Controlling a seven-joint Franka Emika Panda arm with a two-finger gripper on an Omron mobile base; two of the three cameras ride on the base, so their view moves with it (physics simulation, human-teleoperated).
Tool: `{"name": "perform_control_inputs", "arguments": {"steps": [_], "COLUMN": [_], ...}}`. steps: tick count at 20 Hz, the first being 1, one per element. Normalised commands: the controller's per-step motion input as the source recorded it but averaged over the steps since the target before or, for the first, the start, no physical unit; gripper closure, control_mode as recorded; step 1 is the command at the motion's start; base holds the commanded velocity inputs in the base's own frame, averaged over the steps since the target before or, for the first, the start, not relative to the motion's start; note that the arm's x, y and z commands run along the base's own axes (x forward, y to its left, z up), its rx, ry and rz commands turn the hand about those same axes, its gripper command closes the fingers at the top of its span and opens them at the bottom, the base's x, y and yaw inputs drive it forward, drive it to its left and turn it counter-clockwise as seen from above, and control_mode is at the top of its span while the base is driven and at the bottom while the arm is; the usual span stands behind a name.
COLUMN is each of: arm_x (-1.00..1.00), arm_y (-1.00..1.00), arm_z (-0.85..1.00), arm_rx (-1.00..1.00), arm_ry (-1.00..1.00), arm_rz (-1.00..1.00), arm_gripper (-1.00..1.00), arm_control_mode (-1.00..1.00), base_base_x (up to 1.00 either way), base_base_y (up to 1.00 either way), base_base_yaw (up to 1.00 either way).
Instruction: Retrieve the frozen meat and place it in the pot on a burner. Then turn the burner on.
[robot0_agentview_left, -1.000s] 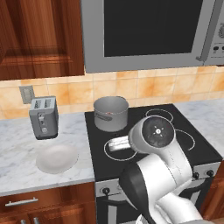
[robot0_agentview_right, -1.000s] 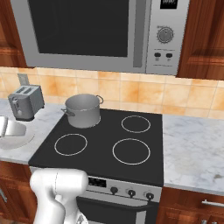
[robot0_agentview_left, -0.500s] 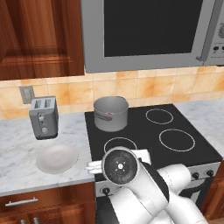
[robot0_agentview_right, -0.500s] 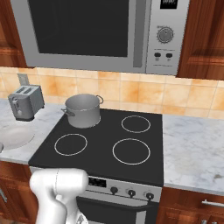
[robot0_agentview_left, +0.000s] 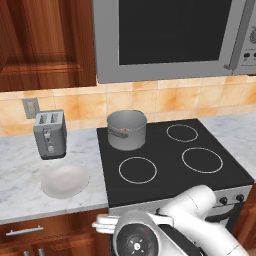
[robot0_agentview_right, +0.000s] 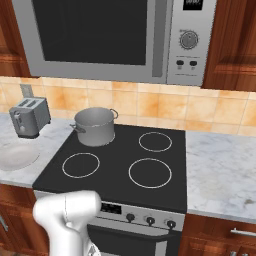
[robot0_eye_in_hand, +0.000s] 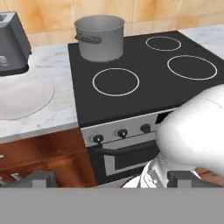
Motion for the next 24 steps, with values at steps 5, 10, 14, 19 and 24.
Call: {"name": "perform_control_inputs", "arguments": {"steps": [5,10,14,19,24], "arm_x": [-0.47,0.13,0.22,0.39,0.35], "arm_y": [-0.51,-0.27,-0.02,-0.20,-0.07], "arm_z": [-0.73,-0.93,-0.35,-0.27,-0.41], "arm_rx": [0.10,0.00,0.01,0.02,0.00], "arm_ry": [-0.47,-0.18,-0.10,-0.06,-0.04], "arm_rz": [0.08,0.14,0.08,0.12,0.07], "arm_gripper": [-1.00,-1.00,-1.00,-1.00,-1.00], "arm_control_mode": [-1.00,-1.00,-1.00,-1.00,-1.00], "base_base_x": [0.00,0.00,0.00,0.00,0.00], "base_base_y": [0.00,0.00,0.00,0.00,0.00], "base_base_yaw": [0.00,0.00,0.00,0.00,0.00]}}
